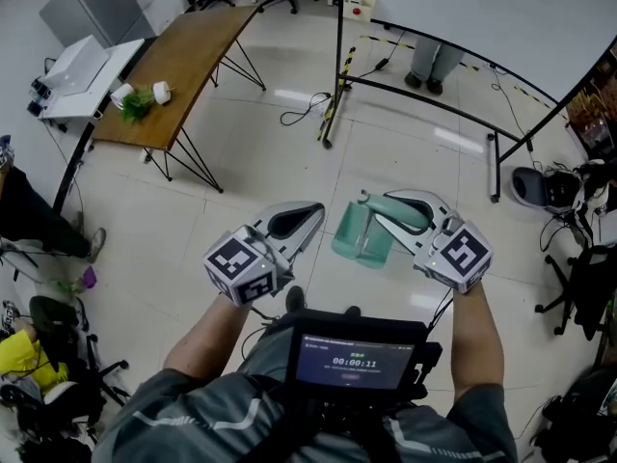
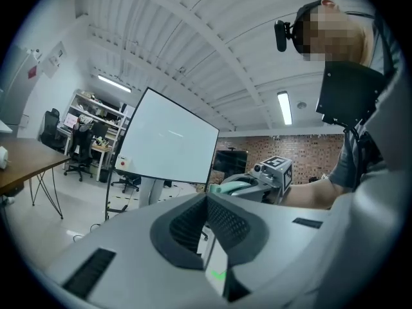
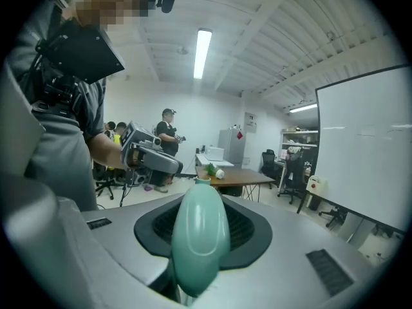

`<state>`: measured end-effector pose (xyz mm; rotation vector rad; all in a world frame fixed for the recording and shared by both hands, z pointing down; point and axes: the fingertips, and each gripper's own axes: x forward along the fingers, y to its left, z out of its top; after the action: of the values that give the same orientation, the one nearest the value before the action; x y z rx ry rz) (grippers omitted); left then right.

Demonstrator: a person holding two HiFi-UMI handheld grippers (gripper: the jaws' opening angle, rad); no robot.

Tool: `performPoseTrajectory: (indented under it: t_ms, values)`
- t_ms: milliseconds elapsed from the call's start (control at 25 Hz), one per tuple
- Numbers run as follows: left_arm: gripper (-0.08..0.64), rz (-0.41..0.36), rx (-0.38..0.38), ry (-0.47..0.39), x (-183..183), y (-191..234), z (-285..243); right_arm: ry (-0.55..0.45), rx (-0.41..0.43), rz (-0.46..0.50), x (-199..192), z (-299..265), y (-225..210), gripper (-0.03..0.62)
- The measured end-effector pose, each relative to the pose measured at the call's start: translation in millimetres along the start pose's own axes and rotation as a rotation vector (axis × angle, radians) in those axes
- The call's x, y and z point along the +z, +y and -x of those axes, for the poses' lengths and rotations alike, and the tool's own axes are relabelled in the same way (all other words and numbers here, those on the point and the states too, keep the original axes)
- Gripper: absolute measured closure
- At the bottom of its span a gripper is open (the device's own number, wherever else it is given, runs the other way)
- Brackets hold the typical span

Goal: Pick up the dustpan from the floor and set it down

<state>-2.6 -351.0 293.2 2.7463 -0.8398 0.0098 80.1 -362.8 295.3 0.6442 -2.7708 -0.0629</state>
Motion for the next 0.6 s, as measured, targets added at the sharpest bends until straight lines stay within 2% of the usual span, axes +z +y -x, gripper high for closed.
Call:
performPoseTrajectory:
  t_ms: [200, 600]
  values:
    - [0.534, 0.022, -0.032, 0.03, 4.9, 41.1, -10.1, 0.003, -0.022, -0.019, 0.8, -27.4, -32.4, 0.45]
    - [0.534, 0.042, -0.063, 0.05, -21.5, 59.3, -37.4, 0.005, -0.035, -0.039, -25.2, -36.7, -51.7, 0.451]
